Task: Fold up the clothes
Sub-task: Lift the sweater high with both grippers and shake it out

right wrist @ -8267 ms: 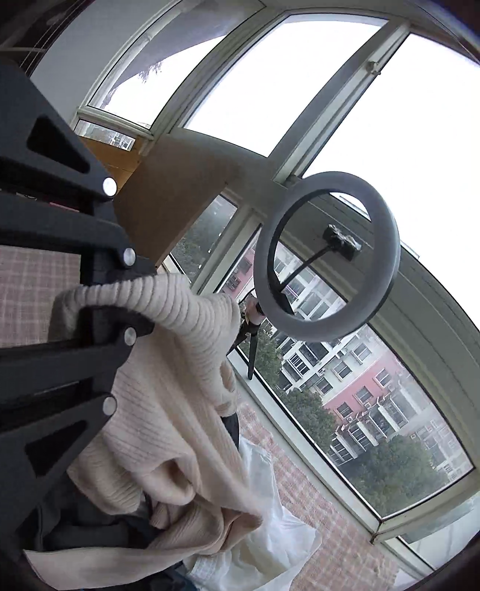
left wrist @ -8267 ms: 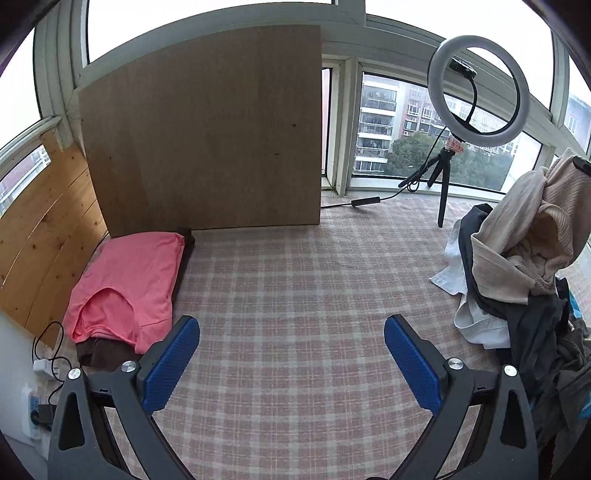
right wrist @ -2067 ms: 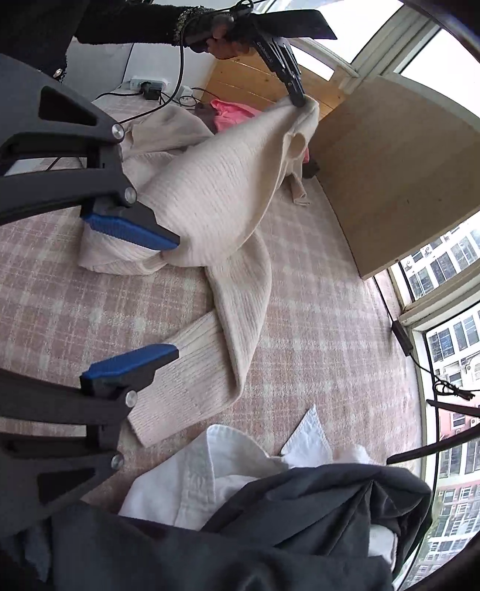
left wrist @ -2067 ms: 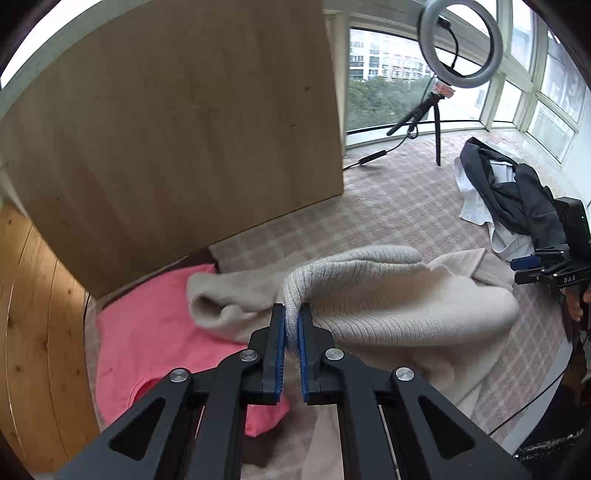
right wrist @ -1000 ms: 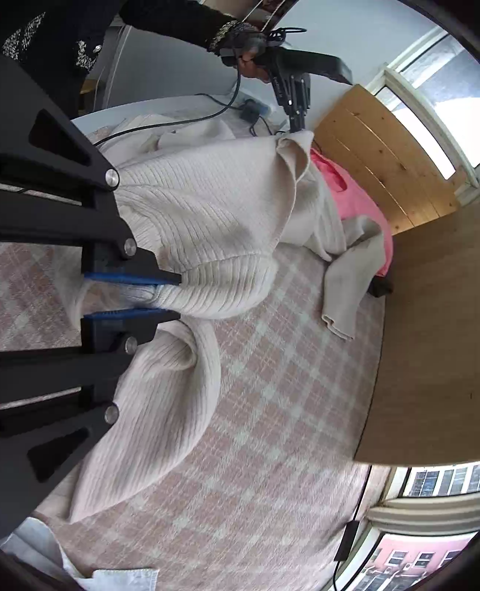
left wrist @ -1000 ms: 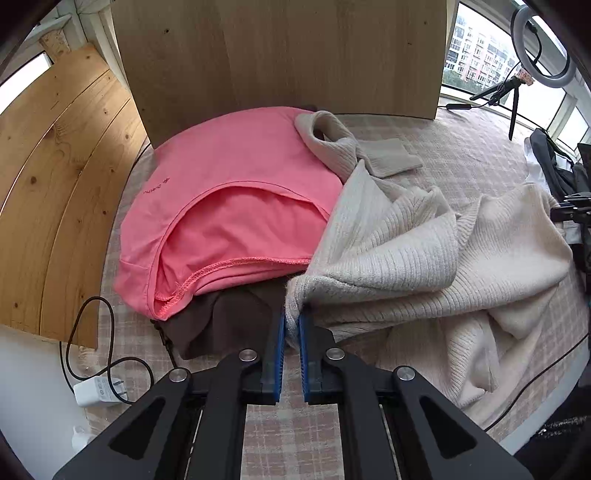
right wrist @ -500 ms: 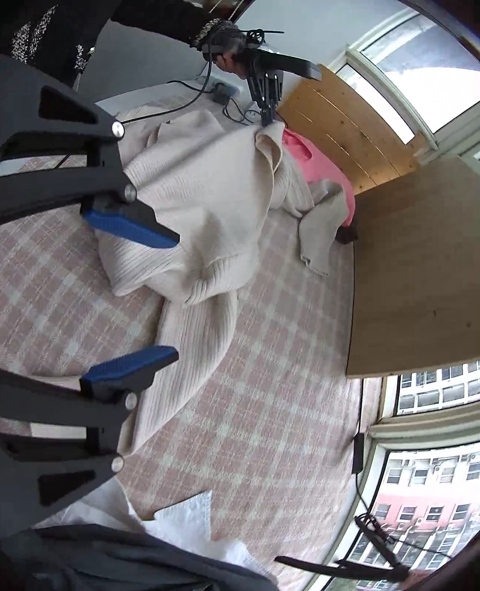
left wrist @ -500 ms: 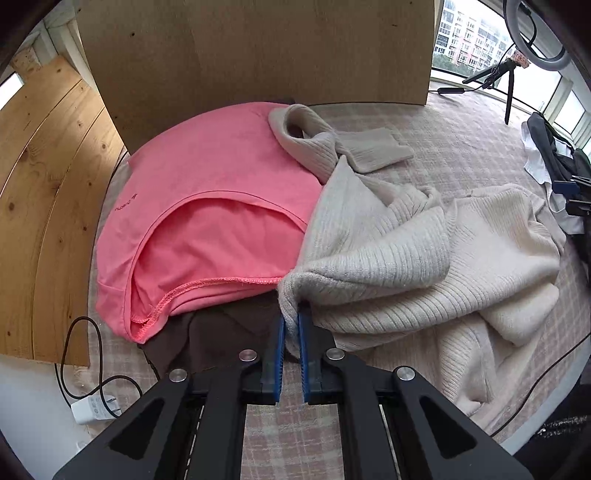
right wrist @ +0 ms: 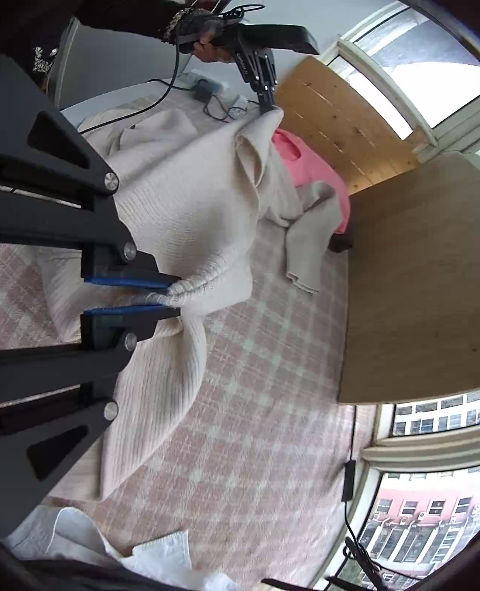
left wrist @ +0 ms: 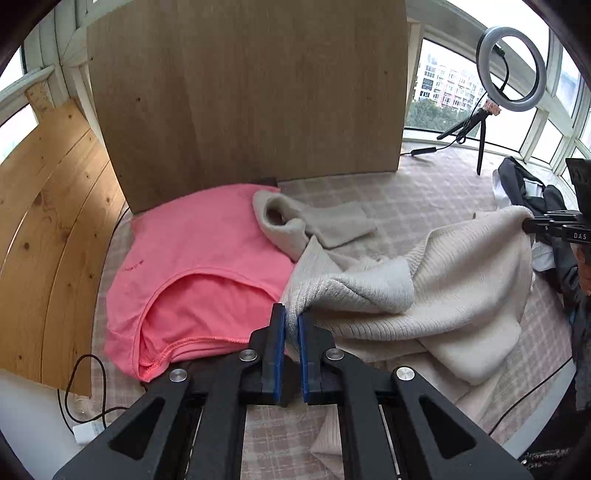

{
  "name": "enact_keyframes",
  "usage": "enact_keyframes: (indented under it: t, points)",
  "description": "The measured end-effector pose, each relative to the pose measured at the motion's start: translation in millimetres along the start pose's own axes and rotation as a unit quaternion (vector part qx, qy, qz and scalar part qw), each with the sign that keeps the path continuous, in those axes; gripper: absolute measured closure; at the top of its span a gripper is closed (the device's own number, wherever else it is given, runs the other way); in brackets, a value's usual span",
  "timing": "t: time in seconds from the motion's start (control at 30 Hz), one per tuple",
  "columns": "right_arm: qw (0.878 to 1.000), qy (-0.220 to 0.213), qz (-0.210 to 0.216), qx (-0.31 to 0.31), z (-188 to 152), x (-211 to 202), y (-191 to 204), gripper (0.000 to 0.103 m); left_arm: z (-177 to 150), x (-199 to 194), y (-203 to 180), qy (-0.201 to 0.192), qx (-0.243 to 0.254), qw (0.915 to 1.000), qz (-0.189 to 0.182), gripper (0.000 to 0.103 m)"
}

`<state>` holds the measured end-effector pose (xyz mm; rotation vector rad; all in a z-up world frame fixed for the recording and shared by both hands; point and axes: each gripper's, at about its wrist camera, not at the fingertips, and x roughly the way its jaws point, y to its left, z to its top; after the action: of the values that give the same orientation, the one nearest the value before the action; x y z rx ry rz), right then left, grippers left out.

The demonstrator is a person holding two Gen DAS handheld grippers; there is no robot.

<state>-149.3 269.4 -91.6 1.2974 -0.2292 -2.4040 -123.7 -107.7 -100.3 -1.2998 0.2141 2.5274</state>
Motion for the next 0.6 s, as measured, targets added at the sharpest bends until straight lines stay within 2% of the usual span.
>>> enact_keyframes:
  t: [0.03, 0.1, 0.2, 0.33, 0.4, 0.47, 0.5, 0.53, 0.57, 0.6]
  points:
    - [1.0, -0.025, -0.006, 0.009, 5.7, -25.6, 0.4, 0.095, 10.4, -9.7, -3.3, -0.013, 0.005, 0.9999, -0.008, 0.097]
    - [0.997, -0.073, -0.022, 0.015, 17.7, -78.1, 7.4, 0.096, 36.0, -37.1, -14.7, -0.049, 0.029, 0.9984, 0.001, 0.097]
    - [0.986, -0.144, -0.076, -0.026, 39.0, -156.5, 44.1, 0.096, 79.1, -102.1, -30.4, -0.128, 0.057, 0.99, 0.013, 0.097]
    - [0.957, -0.248, -0.13, -0.068, 50.0, -266.6, 101.2, 0.096, 115.3, -210.3, -49.5, -0.238, 0.089, 0.966, 0.048, 0.097]
    - [0.939, -0.296, -0.154, -0.084, 50.7, -319.3, 128.4, 0.096, 122.7, -259.3, -51.8, -0.276, 0.093, 0.9557, 0.045, 0.097]
    - [0.922, -0.332, -0.175, -0.095, 45.3, -364.4, 153.4, 0.096, 122.5, -300.4, -57.2, -0.305, 0.104, 0.9455, 0.046, 0.097]
    - [0.913, -0.35, -0.185, -0.1, 39.8, -384.5, 163.5, 0.096, 120.0, -318.0, -62.9, -0.321, 0.114, 0.9383, 0.059, 0.099]
    - [0.904, -0.364, -0.196, -0.107, 32.7, -401.5, 173.1, 0.096, 115.2, -335.4, -68.6, -0.348, 0.118, 0.9251, 0.096, 0.103]
    - [0.896, -0.376, -0.208, -0.114, 25.3, -417.7, 182.9, 0.096, 110.8, -351.2, -71.7, -0.371, 0.119, 0.9129, 0.121, 0.103]
    - [0.886, -0.389, -0.223, -0.118, 17.3, -432.7, 192.1, 0.096, 108.9, -364.1, -68.2, -0.379, 0.112, 0.9131, 0.1, 0.103]
